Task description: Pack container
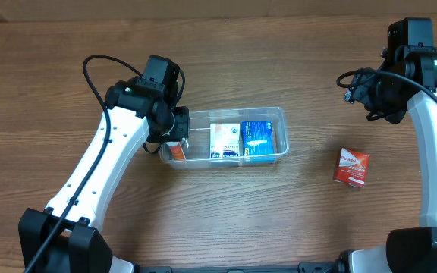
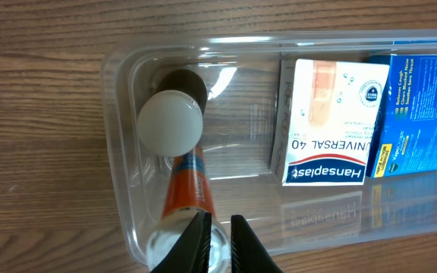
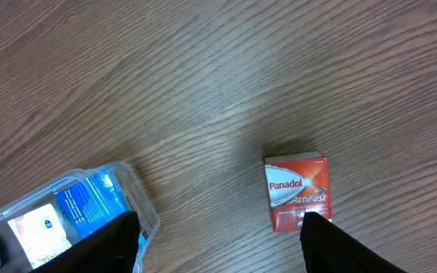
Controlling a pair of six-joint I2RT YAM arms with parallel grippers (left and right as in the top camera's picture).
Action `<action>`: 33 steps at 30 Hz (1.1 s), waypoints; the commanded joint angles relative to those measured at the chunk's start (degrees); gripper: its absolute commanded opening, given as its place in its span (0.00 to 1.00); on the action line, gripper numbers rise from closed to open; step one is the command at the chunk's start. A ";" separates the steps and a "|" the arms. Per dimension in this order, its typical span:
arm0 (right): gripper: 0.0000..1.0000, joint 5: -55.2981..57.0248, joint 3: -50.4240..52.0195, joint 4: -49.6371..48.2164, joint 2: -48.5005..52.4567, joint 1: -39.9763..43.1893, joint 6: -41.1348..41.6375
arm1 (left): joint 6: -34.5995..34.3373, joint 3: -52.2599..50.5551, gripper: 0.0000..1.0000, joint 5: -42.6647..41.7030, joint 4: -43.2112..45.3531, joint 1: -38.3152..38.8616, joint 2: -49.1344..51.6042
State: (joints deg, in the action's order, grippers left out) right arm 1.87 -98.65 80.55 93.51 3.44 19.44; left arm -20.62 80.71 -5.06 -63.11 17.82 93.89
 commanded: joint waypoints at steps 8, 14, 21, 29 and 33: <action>0.70 -0.04 0.09 -0.26 -0.13 0.07 -0.22 | 1.38 -0.31 0.19 -0.98 0.07 0.22 0.79; 0.70 -0.04 0.09 -0.26 -0.13 0.07 -0.22 | 1.36 -0.28 0.20 -0.98 -0.04 0.22 0.76; 0.70 -0.04 0.09 -0.26 -0.13 0.07 -0.39 | 1.33 2.23 0.21 -0.22 -1.42 0.20 0.70; 0.74 -0.04 0.09 -0.26 -0.13 0.07 -0.42 | 1.36 7.10 0.21 2.80 -4.52 0.20 0.70; 0.98 0.15 0.07 0.33 -0.13 0.31 -1.99 | 1.33 11.58 0.22 5.62 -6.62 -0.31 0.26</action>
State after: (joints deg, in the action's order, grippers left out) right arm 1.78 -98.65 80.64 93.51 3.44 18.92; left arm -20.56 87.42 -2.50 -68.47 17.82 94.04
